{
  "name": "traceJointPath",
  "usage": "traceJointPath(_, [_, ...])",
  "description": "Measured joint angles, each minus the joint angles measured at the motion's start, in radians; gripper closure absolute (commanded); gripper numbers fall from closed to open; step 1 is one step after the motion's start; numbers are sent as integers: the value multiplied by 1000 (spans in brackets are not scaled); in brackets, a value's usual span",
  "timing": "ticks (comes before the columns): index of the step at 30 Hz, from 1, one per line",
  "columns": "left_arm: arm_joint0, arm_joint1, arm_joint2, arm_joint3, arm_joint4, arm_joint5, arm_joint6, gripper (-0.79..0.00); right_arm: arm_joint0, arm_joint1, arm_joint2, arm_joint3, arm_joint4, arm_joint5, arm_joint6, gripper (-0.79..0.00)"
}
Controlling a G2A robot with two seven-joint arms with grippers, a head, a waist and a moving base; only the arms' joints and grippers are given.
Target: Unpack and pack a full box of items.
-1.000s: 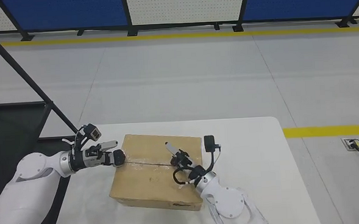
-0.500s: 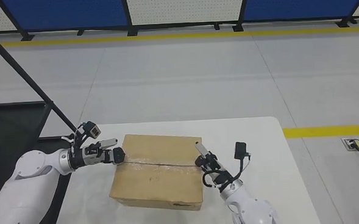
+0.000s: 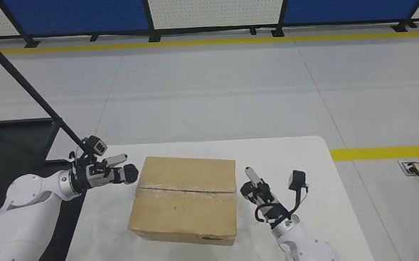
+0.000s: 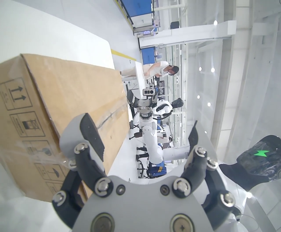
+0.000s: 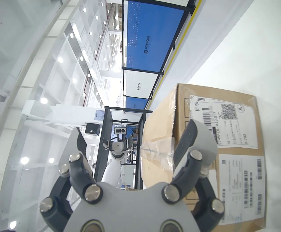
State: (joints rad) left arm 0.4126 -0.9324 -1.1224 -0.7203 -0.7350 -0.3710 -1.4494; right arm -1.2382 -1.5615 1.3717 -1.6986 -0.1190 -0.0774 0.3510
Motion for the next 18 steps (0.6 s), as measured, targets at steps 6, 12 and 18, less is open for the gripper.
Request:
traceJointPath(6, [14, 20, -56, 11, -14, -20, 20, -785, 67, 1, -80, 18, -19, 14, 82, -785])
traceJointPath(12, [47, 38, -105, 14, -36, -26, 26, -785, 164, -5, -145, 99, -2, 59, 110, -785])
traceJointPath(18, [79, 42, -117, -10, -37, -28, 28, -785, 200, -6, -156, 166, 1, 107, 88, -785])
